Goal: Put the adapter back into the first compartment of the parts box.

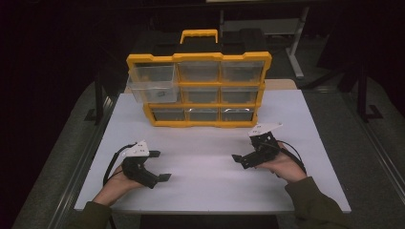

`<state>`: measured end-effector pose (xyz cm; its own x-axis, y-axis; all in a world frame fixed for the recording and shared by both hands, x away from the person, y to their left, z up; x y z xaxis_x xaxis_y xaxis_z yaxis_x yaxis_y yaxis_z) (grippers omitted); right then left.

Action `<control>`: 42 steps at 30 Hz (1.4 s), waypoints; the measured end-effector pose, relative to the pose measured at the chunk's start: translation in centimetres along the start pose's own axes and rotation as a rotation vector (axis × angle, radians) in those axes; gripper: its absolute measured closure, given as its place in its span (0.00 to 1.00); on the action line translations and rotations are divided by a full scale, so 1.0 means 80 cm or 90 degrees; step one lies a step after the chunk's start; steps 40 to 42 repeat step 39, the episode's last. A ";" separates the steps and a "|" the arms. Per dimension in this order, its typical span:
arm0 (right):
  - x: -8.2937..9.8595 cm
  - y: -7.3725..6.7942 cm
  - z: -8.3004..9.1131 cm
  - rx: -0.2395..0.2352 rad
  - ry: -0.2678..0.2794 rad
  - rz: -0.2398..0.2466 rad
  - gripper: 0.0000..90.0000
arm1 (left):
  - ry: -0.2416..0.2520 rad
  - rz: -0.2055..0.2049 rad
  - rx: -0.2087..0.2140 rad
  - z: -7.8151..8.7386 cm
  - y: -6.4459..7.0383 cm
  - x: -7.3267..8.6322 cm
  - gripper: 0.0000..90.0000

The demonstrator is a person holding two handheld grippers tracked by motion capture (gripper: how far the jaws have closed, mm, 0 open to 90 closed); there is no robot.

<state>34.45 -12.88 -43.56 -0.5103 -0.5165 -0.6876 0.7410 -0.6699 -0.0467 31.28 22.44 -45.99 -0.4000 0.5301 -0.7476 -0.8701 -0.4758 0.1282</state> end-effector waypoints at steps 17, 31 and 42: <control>0.065 0.010 0.023 -0.010 0.047 -0.041 0.00 | -0.005 -0.003 -0.002 -0.001 0.001 0.001 0.00; 0.094 0.009 0.025 -0.019 0.039 -0.038 0.00 | -0.001 -0.004 -0.002 -0.002 0.002 0.001 0.00; 0.095 0.009 0.023 -0.022 0.041 -0.036 0.00 | -0.016 -0.009 -0.009 -0.006 0.002 0.007 0.00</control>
Point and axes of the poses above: each handheld gripper's, and its own axes: z roughly backward along the jaws, x roughly out of its underside, y roughly to its right, the point moved 4 cm from there along -z, roughly forward along the jaws, and after that the axes turned 5 degrees about -y, right-handed, at the moved point
